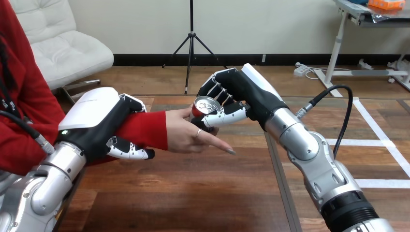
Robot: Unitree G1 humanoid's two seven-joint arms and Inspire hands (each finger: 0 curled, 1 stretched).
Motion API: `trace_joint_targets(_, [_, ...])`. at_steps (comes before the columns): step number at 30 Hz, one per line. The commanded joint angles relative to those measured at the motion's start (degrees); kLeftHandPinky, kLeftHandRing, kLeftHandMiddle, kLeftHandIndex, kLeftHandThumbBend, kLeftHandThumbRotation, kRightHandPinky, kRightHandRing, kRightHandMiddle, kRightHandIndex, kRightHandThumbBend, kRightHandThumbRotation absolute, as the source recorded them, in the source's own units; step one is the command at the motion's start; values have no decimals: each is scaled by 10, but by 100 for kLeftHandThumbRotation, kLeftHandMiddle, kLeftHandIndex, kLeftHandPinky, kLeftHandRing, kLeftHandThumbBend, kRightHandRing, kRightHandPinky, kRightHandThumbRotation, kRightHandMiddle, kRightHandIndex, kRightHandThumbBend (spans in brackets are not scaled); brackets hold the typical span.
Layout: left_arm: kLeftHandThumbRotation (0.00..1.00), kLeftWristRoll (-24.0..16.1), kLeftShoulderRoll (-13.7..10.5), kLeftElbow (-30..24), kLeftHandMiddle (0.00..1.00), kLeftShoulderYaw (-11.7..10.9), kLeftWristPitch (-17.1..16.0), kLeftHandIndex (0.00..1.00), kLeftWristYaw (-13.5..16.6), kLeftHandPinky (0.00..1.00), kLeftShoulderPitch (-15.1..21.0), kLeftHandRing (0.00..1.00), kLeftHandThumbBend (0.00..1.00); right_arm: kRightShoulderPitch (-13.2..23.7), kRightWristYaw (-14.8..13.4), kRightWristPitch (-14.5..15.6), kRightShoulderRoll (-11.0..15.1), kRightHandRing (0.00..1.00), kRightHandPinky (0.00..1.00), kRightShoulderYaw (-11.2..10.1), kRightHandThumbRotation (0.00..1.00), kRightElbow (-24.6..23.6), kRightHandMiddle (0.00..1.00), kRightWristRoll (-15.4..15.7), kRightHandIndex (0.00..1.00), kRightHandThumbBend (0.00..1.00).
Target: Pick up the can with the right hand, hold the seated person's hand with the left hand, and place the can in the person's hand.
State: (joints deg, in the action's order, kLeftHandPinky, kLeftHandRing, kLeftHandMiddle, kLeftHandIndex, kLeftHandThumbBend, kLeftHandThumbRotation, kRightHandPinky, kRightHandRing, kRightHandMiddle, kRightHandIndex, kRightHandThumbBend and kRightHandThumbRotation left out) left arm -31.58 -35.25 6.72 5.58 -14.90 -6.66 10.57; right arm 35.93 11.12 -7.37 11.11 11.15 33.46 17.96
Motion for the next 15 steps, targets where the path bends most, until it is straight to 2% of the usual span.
trace_joint_targets(1, [25, 0, -4, -64, 54, -13, -4, 53, 1, 41, 21, 50, 78, 10, 7, 2, 1, 52, 44, 3, 53, -33, 54, -3, 55, 83])
trace_joint_targets(2, [32, 0, -4, -67, 58, -13, -2, 57, 0, 44, 20, 54, 81, 9, 7, 2, 2, 53, 45, 3, 59, -33, 55, -4, 56, 85])
trace_joint_targets(11, [60, 15, -3, -81, 70, -20, 0, 70, -10, 57, 9, 69, 97, 4, 11, -26, 7, 55, 49, 1, 85, -18, 57, -8, 60, 97])
trace_joint_targets(15, [66, 26, -4, -82, 73, -22, -4, 72, -20, 63, 7, 72, 99, 0, 10, -32, 10, 57, 52, 2, 92, -16, 58, -6, 61, 99])
